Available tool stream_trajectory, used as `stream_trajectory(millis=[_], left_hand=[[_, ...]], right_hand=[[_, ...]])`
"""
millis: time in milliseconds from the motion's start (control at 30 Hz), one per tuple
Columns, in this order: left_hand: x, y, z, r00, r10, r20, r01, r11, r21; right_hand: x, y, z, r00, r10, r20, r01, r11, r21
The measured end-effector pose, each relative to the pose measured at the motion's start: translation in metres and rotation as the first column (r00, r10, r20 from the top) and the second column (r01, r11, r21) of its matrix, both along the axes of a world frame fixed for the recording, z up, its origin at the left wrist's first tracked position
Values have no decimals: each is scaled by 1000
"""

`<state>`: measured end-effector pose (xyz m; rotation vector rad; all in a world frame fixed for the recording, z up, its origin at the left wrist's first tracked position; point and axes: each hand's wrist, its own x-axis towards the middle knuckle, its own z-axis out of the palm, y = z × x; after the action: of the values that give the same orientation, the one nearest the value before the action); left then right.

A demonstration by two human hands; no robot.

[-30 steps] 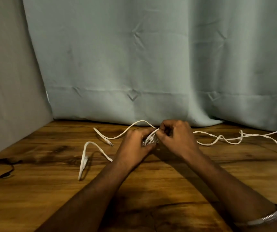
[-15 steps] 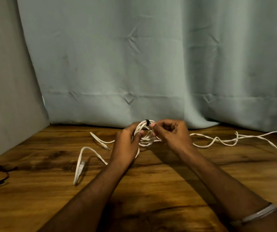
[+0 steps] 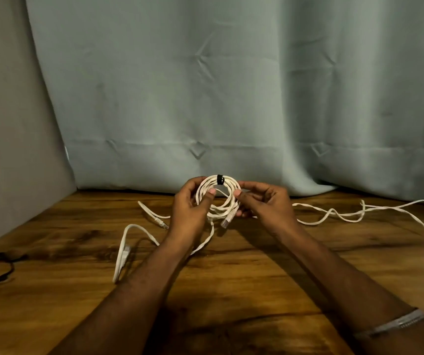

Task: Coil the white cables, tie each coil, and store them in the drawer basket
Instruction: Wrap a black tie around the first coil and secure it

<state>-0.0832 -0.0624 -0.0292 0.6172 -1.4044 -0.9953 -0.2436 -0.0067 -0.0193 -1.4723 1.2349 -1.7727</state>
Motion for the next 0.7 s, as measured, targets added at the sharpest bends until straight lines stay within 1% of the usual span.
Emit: stream_trajectory(millis=[67, 133, 233, 333, 400, 500, 533, 633, 700], left_hand=[[2, 2, 1, 1000, 19, 25, -19, 999, -27], [2, 3, 2, 1000, 18, 7, -18, 1000, -22], [3, 2, 3, 994, 21, -103, -11, 995, 96], [4, 5, 1, 988, -5, -152, 25, 992, 127], [1, 8, 1, 985, -6, -173, 30, 990, 137], [-3, 16, 5, 982, 11, -189, 10, 994, 111], [-5, 19, 6, 982, 27, -189, -9, 995, 95], [-8, 29, 9, 986, 46, -162, -38, 998, 49], [-12, 40, 11, 991, 33, -131, -28, 999, 38]], right_hand=[[-1, -3, 1, 996, -34, 79, 35, 999, 1], [-5, -5, -1, 992, -54, 117, 54, 999, -2], [-8, -4, -4, 984, -56, 168, 58, 998, -8], [-7, -2, -5, 979, -89, 185, 91, 996, -6], [-8, 0, -5, 968, -109, 228, 108, 994, 19], [-5, 7, -1, 940, -93, 329, 68, 994, 89], [-3, 12, 1, 939, -98, 331, 64, 991, 115], [2, 34, 7, 970, -123, 210, 88, 981, 171], [0, 53, 13, 970, -163, 180, 131, 975, 178]])
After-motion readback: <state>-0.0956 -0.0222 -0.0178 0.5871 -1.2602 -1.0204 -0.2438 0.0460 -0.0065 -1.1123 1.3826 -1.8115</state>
